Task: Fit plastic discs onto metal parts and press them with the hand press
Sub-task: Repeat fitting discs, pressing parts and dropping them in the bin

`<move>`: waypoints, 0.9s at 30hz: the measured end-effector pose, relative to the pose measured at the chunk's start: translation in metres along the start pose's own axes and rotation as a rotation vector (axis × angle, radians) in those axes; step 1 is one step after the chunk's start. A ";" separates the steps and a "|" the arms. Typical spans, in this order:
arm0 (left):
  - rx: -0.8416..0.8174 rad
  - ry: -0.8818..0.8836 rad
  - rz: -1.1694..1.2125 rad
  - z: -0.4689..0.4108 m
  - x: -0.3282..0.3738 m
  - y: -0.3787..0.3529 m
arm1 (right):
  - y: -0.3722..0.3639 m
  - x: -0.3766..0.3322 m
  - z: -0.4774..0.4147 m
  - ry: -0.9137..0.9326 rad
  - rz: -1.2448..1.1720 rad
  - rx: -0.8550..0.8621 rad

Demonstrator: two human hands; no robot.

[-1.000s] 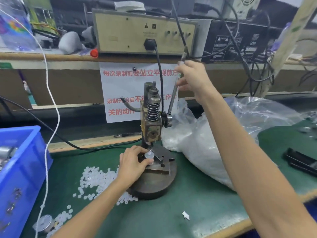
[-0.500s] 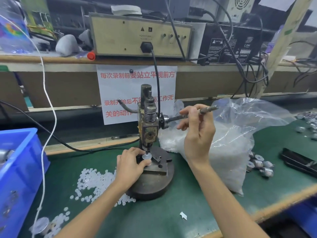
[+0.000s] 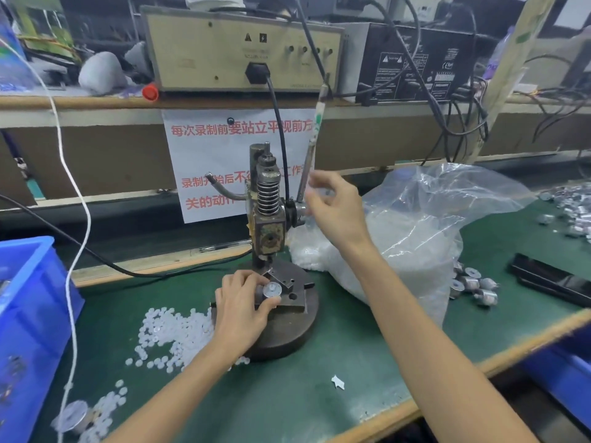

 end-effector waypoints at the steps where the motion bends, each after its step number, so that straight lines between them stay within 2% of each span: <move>1: 0.016 -0.053 0.032 0.010 0.010 0.002 | 0.001 0.016 0.016 -0.060 0.078 -0.113; 4: 0.007 -0.218 0.129 0.040 0.055 0.001 | 0.007 0.066 0.073 -0.317 0.282 -0.499; 6: -0.021 -0.283 0.180 0.054 0.086 -0.005 | 0.026 0.087 0.103 -0.430 0.323 -0.590; 8: -0.052 -0.327 0.218 0.064 0.114 -0.013 | 0.050 0.099 0.126 -0.503 0.288 -0.610; 14: -0.257 -0.481 0.280 0.118 0.195 -0.056 | 0.137 0.130 0.201 -0.673 0.108 -0.467; 19: -0.498 -0.788 0.016 0.177 0.246 -0.118 | 0.193 0.188 0.278 -0.888 0.173 -0.405; 23: -0.676 -0.770 -0.120 0.208 0.251 -0.159 | 0.227 0.262 0.349 -1.118 0.394 -0.341; 27: -0.661 -0.786 -0.100 0.221 0.252 -0.172 | 0.242 0.307 0.396 -1.188 0.421 -0.099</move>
Point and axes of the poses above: each hand's wrist, its own z-axis away from the middle knuckle, its own y-axis out of the back of the hand, x = y × z, the point moved 8 cm from there along -z, towards the middle knuckle, and after that the axes turned 11 degrees about -z, right-handed, at the moved point
